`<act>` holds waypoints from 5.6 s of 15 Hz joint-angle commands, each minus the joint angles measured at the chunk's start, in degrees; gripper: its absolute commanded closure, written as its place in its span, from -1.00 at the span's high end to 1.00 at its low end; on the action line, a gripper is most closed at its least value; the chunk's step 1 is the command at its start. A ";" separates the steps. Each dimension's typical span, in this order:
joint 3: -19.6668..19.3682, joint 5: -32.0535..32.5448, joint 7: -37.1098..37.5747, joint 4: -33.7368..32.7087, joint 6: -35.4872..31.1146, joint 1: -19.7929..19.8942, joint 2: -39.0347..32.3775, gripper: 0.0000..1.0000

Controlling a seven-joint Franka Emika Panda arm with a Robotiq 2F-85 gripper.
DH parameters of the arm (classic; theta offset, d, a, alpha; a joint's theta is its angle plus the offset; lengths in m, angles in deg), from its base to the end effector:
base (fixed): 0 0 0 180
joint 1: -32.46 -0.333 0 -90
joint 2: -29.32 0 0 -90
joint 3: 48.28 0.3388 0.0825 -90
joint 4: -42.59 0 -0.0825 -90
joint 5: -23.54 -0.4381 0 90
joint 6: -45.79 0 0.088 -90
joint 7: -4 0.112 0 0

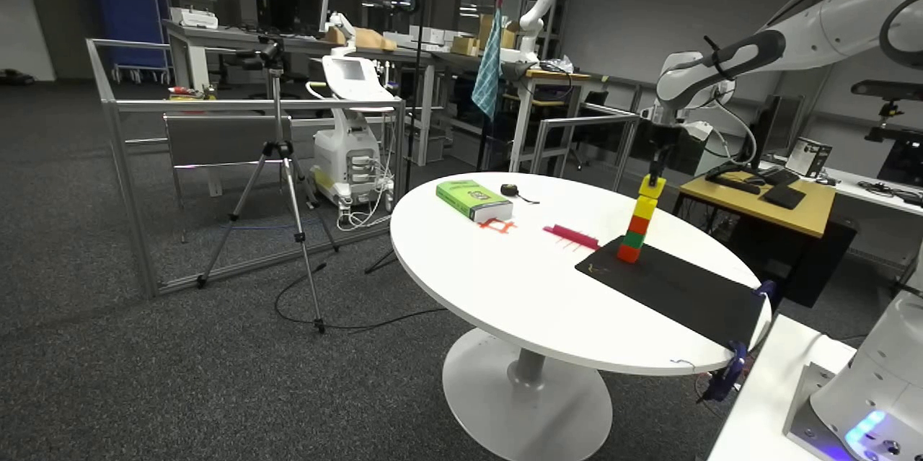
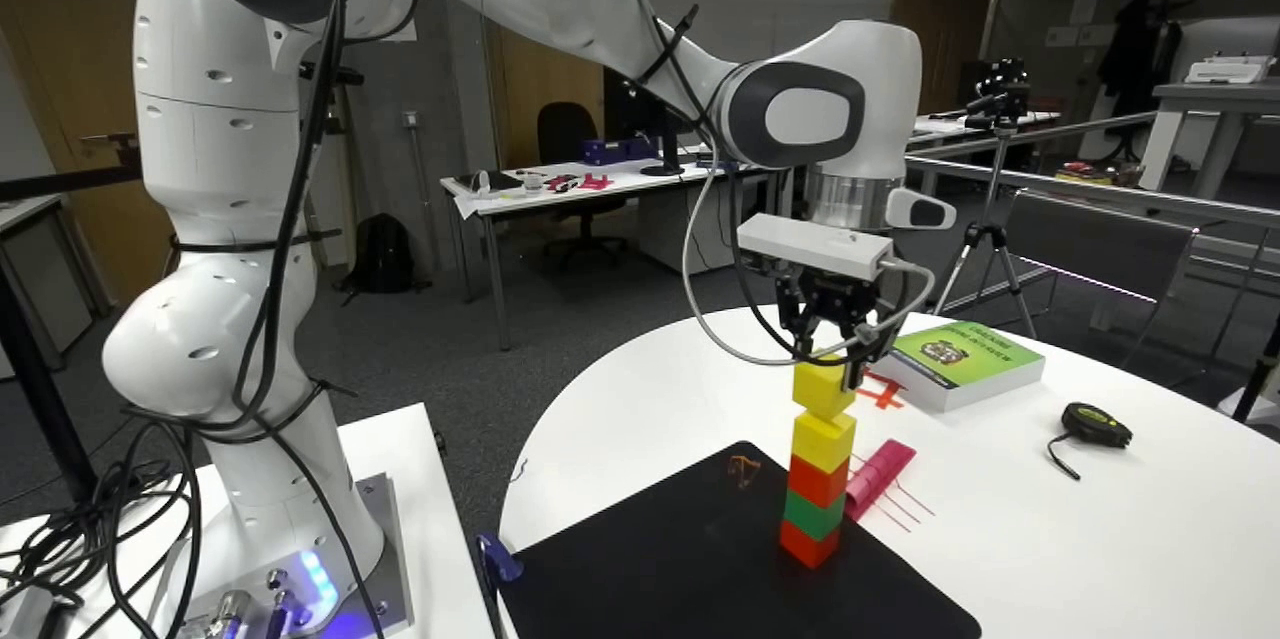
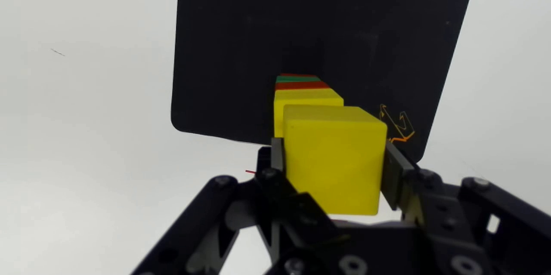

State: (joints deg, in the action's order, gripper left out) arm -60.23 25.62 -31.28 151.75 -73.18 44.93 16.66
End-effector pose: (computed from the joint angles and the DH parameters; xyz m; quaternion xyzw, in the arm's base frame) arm 0.5955 -0.2671 0.3715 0.9934 0.1056 -0.0388 0.0220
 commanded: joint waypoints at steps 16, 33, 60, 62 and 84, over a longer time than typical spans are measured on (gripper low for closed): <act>1.05 0.81 -2.32 -1.75 -0.10 1.92 -1.28 -0.40; 1.07 1.44 -1.06 0.26 -1.67 1.71 -0.29 -0.40; 1.11 2.50 0.20 1.34 -1.93 1.47 -0.13 1.00; 1.17 2.03 0.11 1.14 -1.48 1.55 0.22 1.00; -2.18 -1.42 -2.82 8.48 -1.80 3.52 12.93 1.00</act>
State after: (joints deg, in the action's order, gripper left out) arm -61.91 24.27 -32.68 154.87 -73.58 47.66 25.24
